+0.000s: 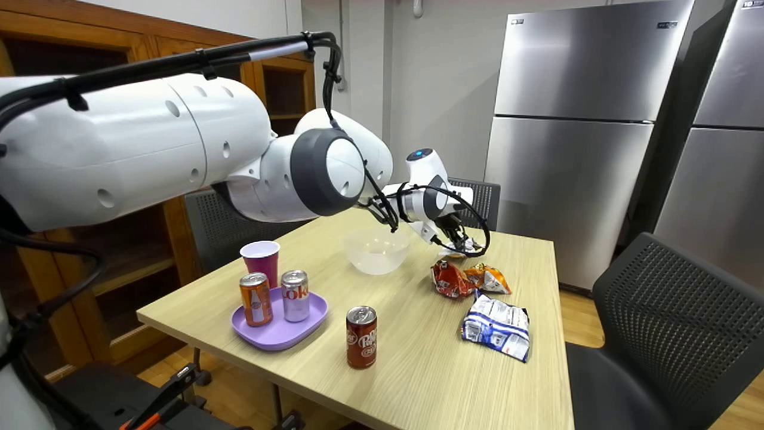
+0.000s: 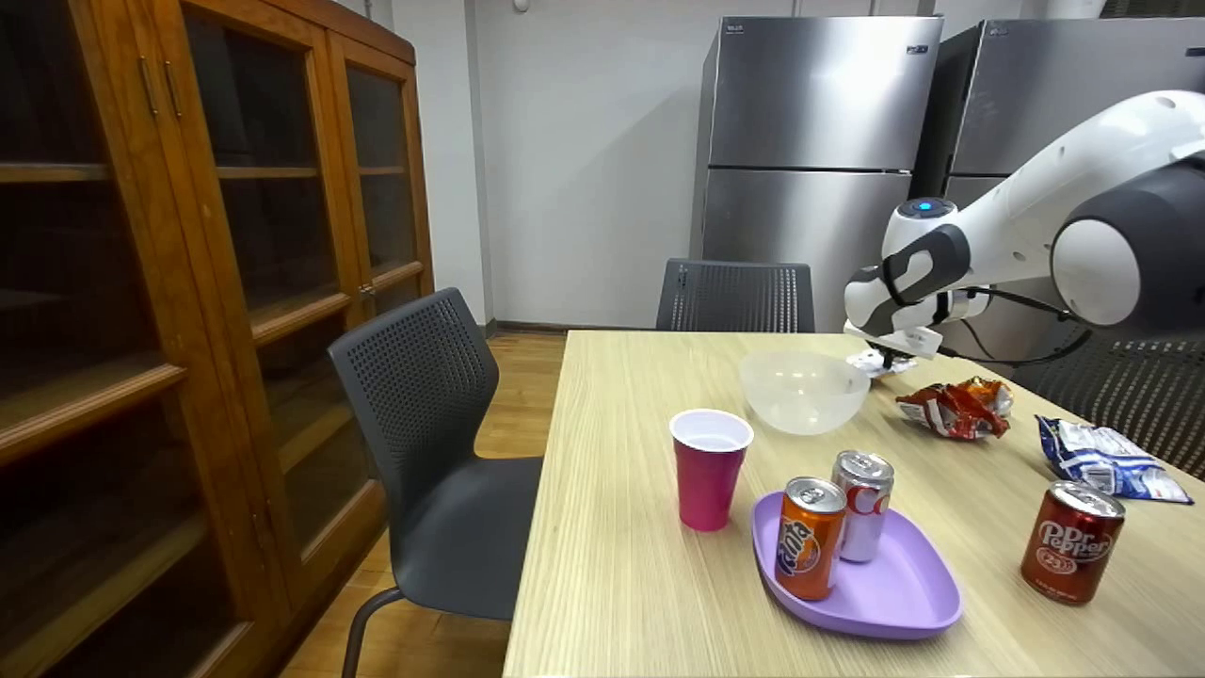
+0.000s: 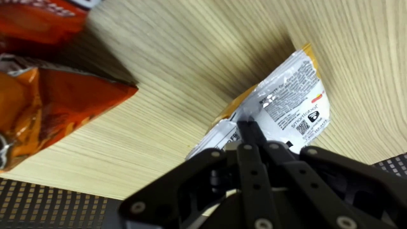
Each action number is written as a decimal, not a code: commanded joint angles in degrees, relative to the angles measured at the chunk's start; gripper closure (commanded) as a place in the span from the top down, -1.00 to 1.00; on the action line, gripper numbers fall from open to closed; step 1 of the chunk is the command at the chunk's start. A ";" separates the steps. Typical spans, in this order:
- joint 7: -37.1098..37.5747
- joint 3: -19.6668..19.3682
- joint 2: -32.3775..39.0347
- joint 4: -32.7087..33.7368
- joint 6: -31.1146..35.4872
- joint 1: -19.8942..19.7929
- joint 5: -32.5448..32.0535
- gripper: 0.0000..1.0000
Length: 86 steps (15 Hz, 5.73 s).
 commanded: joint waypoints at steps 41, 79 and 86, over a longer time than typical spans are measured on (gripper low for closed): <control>-29.56 15.29 -42.61 -57.98 21.22 1.58 1.76 -1.00; -35.99 12.84 -48.71 -75.67 23.98 8.32 -0.24 -1.00; -34.06 10.11 -44.67 -70.64 22.12 11.07 -0.23 -0.36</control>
